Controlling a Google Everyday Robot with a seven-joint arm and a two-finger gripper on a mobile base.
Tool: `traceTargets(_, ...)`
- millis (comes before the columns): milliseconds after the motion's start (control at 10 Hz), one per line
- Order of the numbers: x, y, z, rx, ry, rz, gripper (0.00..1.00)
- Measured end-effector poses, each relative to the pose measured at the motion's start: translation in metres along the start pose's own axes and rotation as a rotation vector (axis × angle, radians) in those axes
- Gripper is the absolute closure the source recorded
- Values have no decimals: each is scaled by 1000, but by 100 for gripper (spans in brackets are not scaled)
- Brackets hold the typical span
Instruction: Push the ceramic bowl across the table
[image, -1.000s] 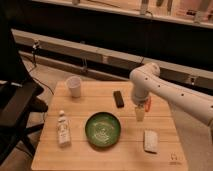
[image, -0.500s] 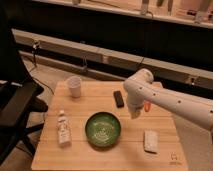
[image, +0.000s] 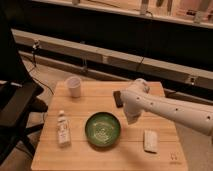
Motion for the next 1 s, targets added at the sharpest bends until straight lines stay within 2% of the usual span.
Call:
traceTargets(200, -3, 5, 8, -43, -17, -10, 100)
traceTargets(500, 5, -8, 1, -7, 2, 4, 100)
traceTargets(1000, -7, -7, 8, -38, -6, -38, 100)
